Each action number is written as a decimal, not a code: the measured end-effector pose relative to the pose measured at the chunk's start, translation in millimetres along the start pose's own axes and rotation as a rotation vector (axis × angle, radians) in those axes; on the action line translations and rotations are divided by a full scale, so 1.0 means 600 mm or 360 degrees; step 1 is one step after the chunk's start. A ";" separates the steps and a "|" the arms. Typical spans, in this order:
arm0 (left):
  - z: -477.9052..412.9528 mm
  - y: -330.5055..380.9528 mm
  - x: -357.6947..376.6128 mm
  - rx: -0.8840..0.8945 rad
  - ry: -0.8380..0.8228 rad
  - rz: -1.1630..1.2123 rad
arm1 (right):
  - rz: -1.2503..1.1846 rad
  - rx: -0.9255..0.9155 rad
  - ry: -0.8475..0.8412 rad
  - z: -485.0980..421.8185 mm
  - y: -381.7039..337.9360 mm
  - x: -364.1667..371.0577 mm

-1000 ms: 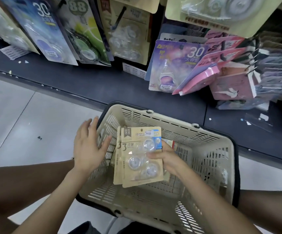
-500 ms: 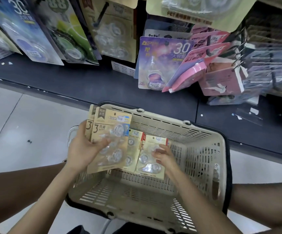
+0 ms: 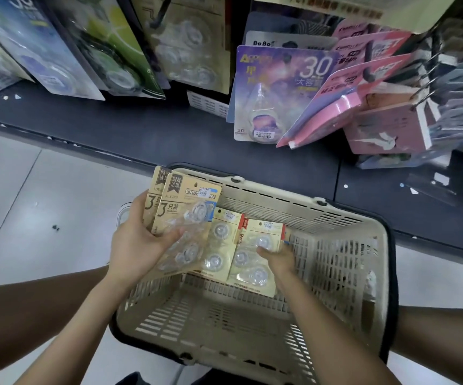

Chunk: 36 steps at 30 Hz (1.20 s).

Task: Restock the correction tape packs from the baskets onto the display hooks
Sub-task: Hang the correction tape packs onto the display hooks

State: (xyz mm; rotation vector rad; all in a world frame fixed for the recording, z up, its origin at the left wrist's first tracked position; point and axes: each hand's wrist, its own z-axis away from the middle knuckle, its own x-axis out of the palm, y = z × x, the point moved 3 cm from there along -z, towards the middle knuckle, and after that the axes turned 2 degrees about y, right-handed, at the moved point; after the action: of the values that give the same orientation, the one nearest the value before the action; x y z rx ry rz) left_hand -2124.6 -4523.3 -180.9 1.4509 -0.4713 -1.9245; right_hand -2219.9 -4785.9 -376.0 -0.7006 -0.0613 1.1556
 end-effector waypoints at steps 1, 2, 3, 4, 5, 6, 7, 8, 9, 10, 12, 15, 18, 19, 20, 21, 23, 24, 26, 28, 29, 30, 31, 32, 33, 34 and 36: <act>0.001 0.002 0.000 0.0001 0.0007 -0.0001 | -0.0017 0.0007 -0.0024 0.003 -0.005 -0.005; 0.002 0.003 -0.001 0.0008 0.0009 -0.0004 | -0.0016 -0.0006 -0.0038 0.008 -0.010 -0.013; 0.003 0.007 -0.002 0.0022 0.0011 -0.0012 | -0.0015 -0.0064 -0.0045 0.013 -0.017 -0.025; 0.004 0.011 -0.003 0.0040 0.0016 -0.0026 | 0.0010 -0.0154 -0.0048 0.021 -0.026 -0.039; 0.006 0.015 -0.006 0.0056 0.0025 -0.0043 | 0.0031 -0.0249 -0.0056 0.029 -0.034 -0.054; 0.009 0.018 -0.008 0.0071 0.0040 -0.0057 | 0.0068 -0.0330 -0.0065 0.037 -0.044 -0.069; 0.013 0.022 -0.010 0.0085 0.0055 -0.0066 | 0.0104 -0.0392 -0.0078 0.045 -0.054 -0.082; 0.019 0.026 -0.012 0.0097 0.0067 -0.0066 | 0.0176 -0.0447 -0.0074 0.051 -0.064 -0.094; 0.024 0.031 -0.014 0.0107 0.0077 -0.0059 | 0.0272 -0.0520 -0.0045 0.057 -0.076 -0.105; 0.029 0.037 -0.015 0.0119 0.0083 -0.0053 | 0.0394 -0.0608 0.0007 0.063 -0.087 -0.114; 0.040 0.050 -0.021 0.0150 0.0089 -0.0048 | 0.0664 -0.0810 0.0092 0.077 -0.106 -0.131; 0.057 0.071 -0.035 0.0228 0.0106 -0.0040 | 0.1057 -0.1104 0.0183 0.116 -0.141 -0.148; 0.069 0.096 -0.054 0.0309 0.0127 -0.0057 | 0.1035 -0.1335 0.0241 0.168 -0.186 -0.162; 0.074 0.107 -0.062 0.0332 0.0139 -0.0061 | 0.0972 -0.1403 0.0246 0.189 -0.204 -0.167; 0.079 0.120 -0.070 0.0363 0.0154 -0.0064 | 0.0907 -0.1474 0.0256 0.211 -0.222 -0.174; 0.083 0.133 -0.078 0.0403 0.0165 -0.0057 | 0.0852 -0.1558 0.0283 0.234 -0.242 -0.182; 0.090 0.162 -0.093 0.0484 0.0189 -0.0020 | 0.0772 -0.1716 0.0349 0.286 -0.285 -0.203; 0.093 0.177 -0.101 0.0521 0.0210 -0.0009 | 0.0724 -0.1800 0.0381 0.314 -0.305 -0.215; 0.099 0.208 -0.115 0.0607 0.0259 -0.0002 | 0.0621 -0.1960 0.0442 0.364 -0.341 -0.243; 0.107 0.242 -0.128 0.0696 0.0296 0.0033 | 0.0500 -0.2090 0.0516 0.407 -0.374 -0.272; 0.110 0.260 -0.134 0.0733 0.0314 0.0062 | 0.0417 -0.2134 0.0552 0.425 -0.390 -0.287; 0.114 0.278 -0.141 0.0771 0.0336 0.0088 | 0.0326 -0.2151 0.0584 0.440 -0.405 -0.302; 0.120 0.298 -0.148 0.0812 0.0365 0.0108 | 0.0220 -0.2163 0.0607 0.453 -0.422 -0.316; 0.126 0.317 -0.155 0.0860 0.0400 0.0126 | 0.0101 -0.2177 0.0601 0.463 -0.437 -0.330; 0.130 0.335 -0.162 0.0905 0.0436 0.0151 | -0.0019 -0.2187 0.0568 0.472 -0.452 -0.343; 0.134 0.351 -0.169 0.0946 0.0465 0.0186 | -0.0116 -0.2197 0.0536 0.482 -0.466 -0.355; 0.138 0.378 -0.182 0.0996 0.0500 0.0276 | -0.0266 -0.2249 0.0507 0.500 -0.489 -0.379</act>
State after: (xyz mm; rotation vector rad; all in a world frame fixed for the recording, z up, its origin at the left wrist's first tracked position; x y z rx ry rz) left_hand -2119.0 -4616.9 67.2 1.9807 -1.0720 -1.4304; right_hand -2194.8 -4901.0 86.7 -2.0602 -0.6969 0.6872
